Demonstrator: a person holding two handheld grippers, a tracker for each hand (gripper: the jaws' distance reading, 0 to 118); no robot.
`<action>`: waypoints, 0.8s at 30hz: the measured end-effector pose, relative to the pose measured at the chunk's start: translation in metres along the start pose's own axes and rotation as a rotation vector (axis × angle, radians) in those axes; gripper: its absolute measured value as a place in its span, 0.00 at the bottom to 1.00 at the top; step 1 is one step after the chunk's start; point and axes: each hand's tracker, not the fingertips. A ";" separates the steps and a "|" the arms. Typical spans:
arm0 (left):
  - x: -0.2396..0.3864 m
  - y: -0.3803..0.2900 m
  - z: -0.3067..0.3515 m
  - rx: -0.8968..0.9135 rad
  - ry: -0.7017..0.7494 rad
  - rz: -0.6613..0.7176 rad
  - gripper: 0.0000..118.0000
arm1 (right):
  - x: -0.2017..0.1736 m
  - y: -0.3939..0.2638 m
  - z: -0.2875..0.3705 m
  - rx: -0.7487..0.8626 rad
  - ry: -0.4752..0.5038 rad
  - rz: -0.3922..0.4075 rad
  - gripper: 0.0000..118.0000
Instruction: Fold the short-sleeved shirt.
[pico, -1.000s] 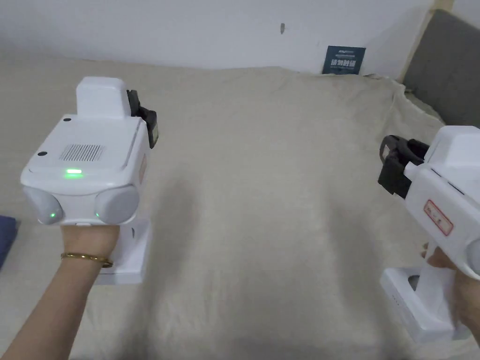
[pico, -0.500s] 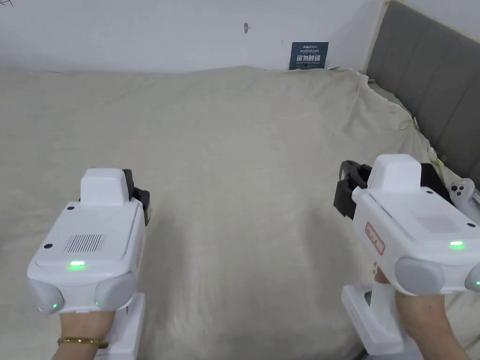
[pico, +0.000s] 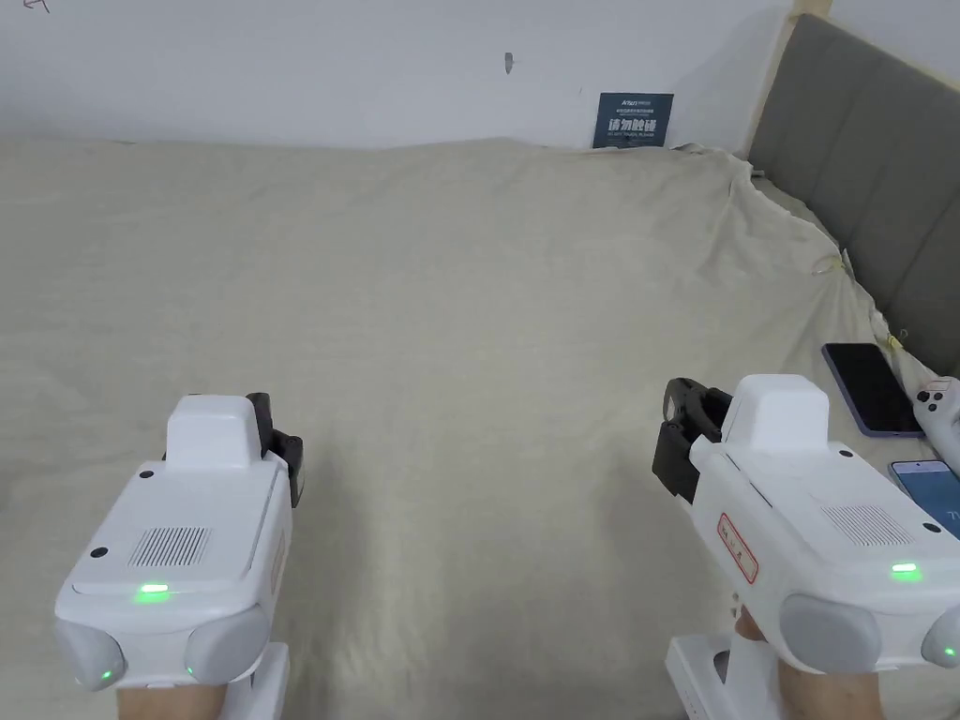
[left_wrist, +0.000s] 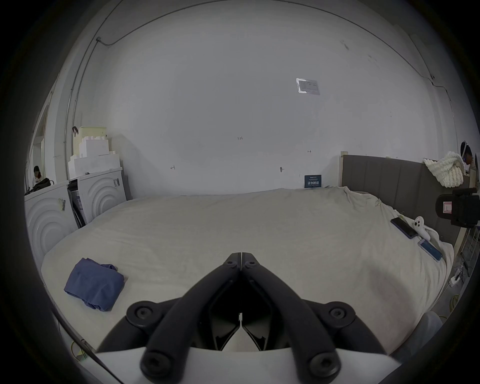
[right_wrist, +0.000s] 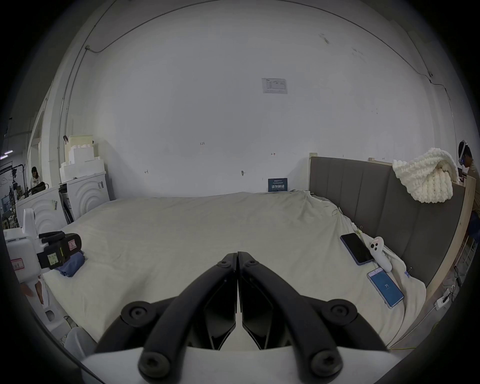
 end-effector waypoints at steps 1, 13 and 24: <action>0.000 0.000 0.000 -0.002 0.001 0.002 0.00 | -0.001 0.000 0.001 0.000 0.003 0.001 0.00; 0.003 -0.003 0.002 -0.010 -0.002 0.001 0.00 | -0.002 -0.001 0.004 -0.003 0.007 -0.008 0.00; 0.008 -0.003 0.004 -0.004 -0.006 -0.001 0.00 | -0.001 -0.004 0.005 -0.007 0.006 -0.012 0.00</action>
